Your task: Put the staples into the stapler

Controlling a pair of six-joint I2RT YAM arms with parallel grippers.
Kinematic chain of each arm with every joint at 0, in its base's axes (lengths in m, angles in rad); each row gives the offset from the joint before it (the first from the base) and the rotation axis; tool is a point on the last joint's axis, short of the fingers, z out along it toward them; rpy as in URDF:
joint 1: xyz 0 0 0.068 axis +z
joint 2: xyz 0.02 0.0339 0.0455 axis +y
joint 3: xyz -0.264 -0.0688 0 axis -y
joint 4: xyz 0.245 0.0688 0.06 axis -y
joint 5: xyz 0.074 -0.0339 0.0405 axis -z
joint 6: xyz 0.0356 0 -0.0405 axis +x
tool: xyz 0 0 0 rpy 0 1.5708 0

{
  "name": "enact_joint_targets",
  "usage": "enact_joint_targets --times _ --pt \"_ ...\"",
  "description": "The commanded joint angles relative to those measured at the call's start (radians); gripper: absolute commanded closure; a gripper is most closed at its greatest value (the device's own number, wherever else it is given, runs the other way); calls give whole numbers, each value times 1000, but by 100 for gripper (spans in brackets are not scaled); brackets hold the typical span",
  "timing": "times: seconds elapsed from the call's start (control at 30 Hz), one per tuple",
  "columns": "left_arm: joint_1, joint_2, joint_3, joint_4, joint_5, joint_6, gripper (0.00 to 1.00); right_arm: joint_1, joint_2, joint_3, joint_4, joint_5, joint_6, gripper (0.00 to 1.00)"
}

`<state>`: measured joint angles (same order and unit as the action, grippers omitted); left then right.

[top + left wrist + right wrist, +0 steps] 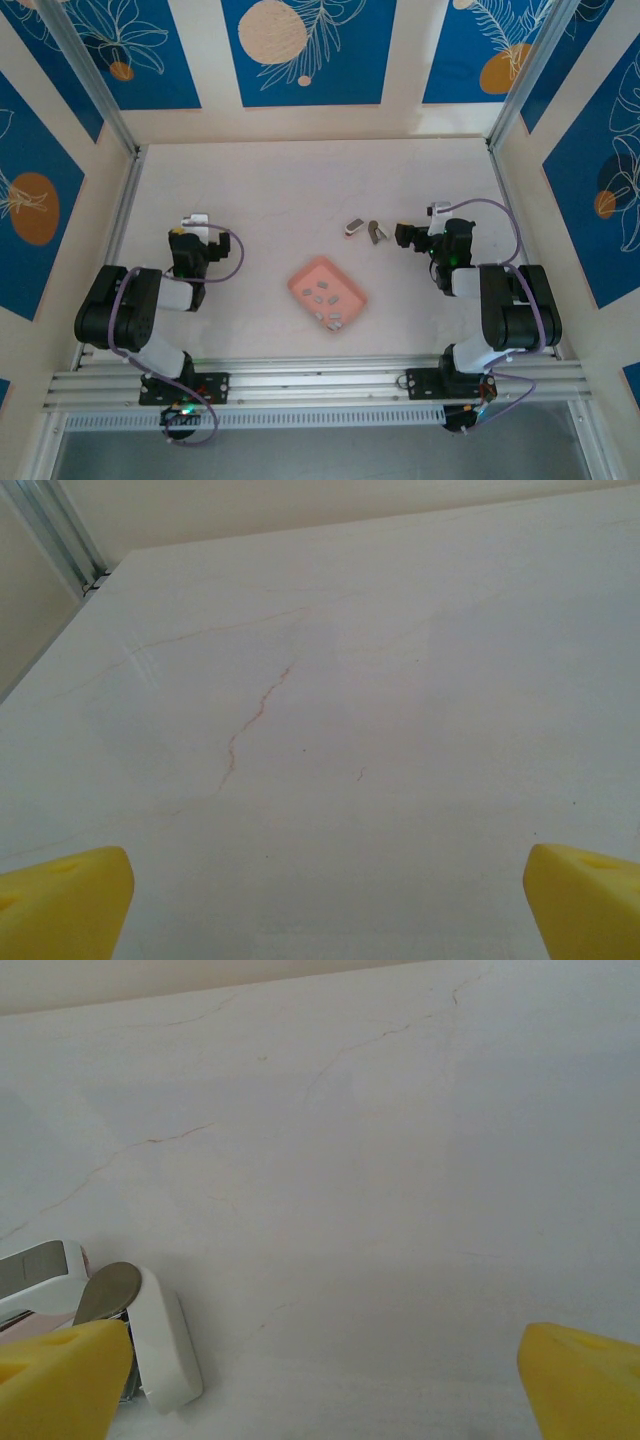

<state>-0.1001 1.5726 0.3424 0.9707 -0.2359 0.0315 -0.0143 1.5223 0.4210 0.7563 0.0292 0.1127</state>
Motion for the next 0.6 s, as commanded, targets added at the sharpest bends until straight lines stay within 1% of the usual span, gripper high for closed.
enact_joint_targets --times 0.0,0.2,0.27,0.33,0.4,0.5,0.57 --pt "12 -8 13 4 20 -15 0 -4 -1 4 31 -17 -13 1" --pt "13 -10 9 10 21 -14 0 -6 -3 1 37 -18 -11 1" --pt "11 -24 6 9 58 -3 0 -6 -10 7 23 -22 -13 1" --pt "8 -65 5 -26 91 16 2 -8 -44 45 -71 -50 -23 1" --pt "4 -135 13 -96 109 29 4 -12 -86 108 -213 -94 -41 1" --pt "2 -260 53 -270 156 38 8 -12 -138 198 -405 -190 -95 1" --pt "2 -341 99 -393 241 37 11 -6 -160 269 -530 -250 -159 1"
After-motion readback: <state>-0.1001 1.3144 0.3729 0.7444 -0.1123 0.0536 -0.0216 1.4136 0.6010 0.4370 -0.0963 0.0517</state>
